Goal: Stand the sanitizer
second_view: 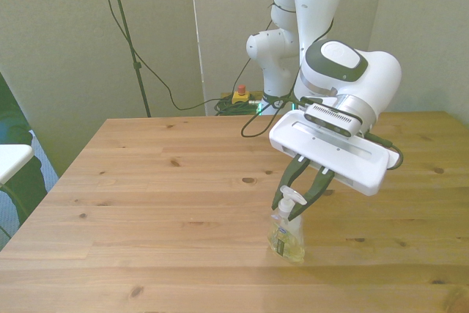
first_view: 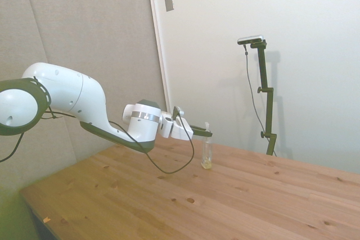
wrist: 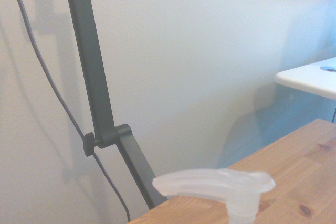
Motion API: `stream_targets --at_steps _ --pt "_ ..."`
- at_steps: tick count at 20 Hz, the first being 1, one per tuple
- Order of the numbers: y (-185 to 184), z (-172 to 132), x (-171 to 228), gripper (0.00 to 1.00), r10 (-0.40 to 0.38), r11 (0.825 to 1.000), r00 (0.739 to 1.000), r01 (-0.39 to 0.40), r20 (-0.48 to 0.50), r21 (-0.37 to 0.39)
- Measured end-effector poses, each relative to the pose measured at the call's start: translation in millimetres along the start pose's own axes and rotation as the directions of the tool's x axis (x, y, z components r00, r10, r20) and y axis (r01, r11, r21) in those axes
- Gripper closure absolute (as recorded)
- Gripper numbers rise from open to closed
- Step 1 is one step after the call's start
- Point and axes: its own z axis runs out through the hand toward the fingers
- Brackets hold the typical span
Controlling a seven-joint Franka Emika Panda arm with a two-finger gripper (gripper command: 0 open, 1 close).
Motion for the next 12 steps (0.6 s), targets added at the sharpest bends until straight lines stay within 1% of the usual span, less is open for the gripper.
stream_targets --at_steps 6,10,12 --pt "8.5 -7.1 -7.0 0.0 -0.013 1.0 1.0 0.013 0.02 -0.009" --pt "10.6 -15.0 -4.9 0.0 -0.011 1.0 0.999 0.012 0.032 -0.01" --pt "11.9 -24.1 -6.5 0.0 -0.007 1.0 0.998 0.008 0.064 -0.012"
